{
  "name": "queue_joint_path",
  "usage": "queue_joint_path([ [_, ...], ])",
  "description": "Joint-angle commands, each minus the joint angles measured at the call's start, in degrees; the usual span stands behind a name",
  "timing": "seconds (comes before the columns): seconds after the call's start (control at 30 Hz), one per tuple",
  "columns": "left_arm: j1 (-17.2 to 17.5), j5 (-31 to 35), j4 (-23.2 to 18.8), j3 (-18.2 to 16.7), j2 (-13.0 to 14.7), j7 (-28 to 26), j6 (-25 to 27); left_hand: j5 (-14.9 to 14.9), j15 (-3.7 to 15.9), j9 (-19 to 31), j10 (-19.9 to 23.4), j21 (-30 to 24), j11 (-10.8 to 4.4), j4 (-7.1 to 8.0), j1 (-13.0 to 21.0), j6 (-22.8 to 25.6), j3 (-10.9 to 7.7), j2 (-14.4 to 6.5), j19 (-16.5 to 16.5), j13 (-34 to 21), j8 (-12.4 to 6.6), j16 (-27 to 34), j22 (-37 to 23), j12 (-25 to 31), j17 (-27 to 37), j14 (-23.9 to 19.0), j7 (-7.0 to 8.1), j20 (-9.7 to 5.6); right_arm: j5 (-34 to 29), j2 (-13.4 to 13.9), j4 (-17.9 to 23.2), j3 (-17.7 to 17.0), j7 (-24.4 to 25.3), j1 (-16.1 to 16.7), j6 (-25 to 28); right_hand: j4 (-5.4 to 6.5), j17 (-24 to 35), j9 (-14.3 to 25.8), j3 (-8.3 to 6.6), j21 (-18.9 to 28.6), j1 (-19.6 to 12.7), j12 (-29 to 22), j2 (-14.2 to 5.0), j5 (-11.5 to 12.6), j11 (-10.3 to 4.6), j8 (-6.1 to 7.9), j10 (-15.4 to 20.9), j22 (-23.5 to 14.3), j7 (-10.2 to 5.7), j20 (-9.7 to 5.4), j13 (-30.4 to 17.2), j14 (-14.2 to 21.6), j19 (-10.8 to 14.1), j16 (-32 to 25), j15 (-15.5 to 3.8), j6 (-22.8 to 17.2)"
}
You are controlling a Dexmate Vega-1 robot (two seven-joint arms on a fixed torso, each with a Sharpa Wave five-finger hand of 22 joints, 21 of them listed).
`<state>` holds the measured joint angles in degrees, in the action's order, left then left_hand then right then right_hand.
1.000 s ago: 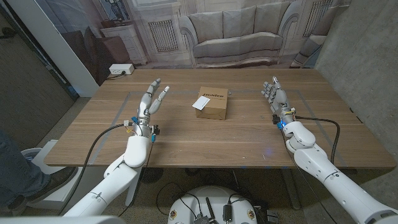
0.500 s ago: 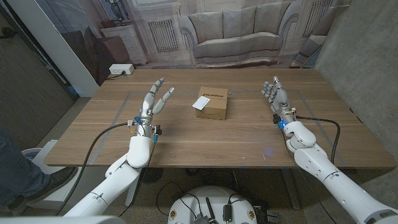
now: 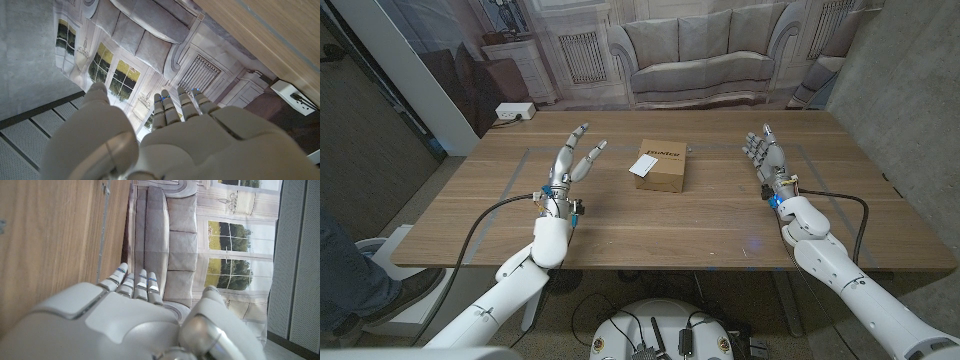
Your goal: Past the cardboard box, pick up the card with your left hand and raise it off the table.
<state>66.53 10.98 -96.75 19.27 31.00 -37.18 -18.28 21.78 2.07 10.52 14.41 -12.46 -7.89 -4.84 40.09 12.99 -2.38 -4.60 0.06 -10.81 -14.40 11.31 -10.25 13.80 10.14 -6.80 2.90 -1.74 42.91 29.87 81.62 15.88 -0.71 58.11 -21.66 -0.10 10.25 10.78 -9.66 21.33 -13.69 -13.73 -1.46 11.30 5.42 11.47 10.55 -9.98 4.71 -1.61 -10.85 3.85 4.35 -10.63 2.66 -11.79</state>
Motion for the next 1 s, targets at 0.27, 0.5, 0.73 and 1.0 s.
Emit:
queue_joint_path([
  [0.27,0.2,8.1,-3.3,1.7,1.2,-5.6,8.0,-0.2,4.03,0.3,1.4,0.1,-0.31,-0.68,0.9,1.6,-0.08,0.0,0.0,-0.1,-0.44,0.3,-0.2,0.3,0.1,-0.8,0.66,-2.34,0.4,-0.1,-0.8,-0.1,-1.0,-0.2,-0.3,-0.29,0.3,0.3,0.00,-0.5,-0.1,0.2,-0.35,-0.1,-0.04,0.13,0.2,-0.2,0.02,-0.05,-0.1,0.7,0.8,-0.4,0.06,-0.5],
  [0.5,0.5,10.1,-4.9,2.2,2.2,-6.6,11.0,-0.2,4.11,0.3,1.8,0.2,-0.59,-0.80,1.2,2.0,-0.08,0.1,0.0,-0.1,-0.44,0.3,-0.2,0.2,0.1,-1.1,0.76,-2.30,0.6,-0.2,-0.5,-0.3,-0.8,0.3,-0.5,-0.34,0.3,0.3,0.03,-0.6,-0.1,0.2,-0.38,-0.1,-0.09,0.12,0.4,-0.2,0.05,-0.21,-0.1,0.9,1.2,-0.5,-0.01,-0.5],
  [0.73,0.6,10.9,-6.3,2.7,3.2,-6.4,13.1,-0.2,4.26,0.3,2.0,0.3,-0.68,-0.92,1.4,2.3,-0.06,0.1,-0.1,-0.1,-0.40,0.3,-0.2,0.1,0.1,-1.5,0.89,-1.91,1.2,-0.8,-0.7,-0.4,-1.1,0.7,-1.2,-0.38,0.3,0.3,0.06,-0.8,-0.1,0.2,-0.42,-0.1,-0.21,0.10,0.5,-0.2,-0.05,-0.22,-0.1,1.0,1.2,-0.4,-0.02,-0.5],
  [1.0,0.7,14.4,-7.8,3.6,3.9,-8.2,16.9,-0.2,4.68,0.3,3.4,0.3,-1.31,-1.41,2.2,3.8,0.01,0.6,0.0,-0.1,-0.65,0.4,-0.2,0.2,0.1,-2.6,1.45,-1.24,1.4,-1.2,-1.0,-0.3,-1.4,0.7,-1.5,-0.42,0.3,0.3,0.11,-1.0,-0.1,0.2,-0.45,-0.1,-0.08,0.10,0.6,-0.3,0.03,-0.14,-0.1,1.0,1.4,-0.4,0.03,-0.6],
])
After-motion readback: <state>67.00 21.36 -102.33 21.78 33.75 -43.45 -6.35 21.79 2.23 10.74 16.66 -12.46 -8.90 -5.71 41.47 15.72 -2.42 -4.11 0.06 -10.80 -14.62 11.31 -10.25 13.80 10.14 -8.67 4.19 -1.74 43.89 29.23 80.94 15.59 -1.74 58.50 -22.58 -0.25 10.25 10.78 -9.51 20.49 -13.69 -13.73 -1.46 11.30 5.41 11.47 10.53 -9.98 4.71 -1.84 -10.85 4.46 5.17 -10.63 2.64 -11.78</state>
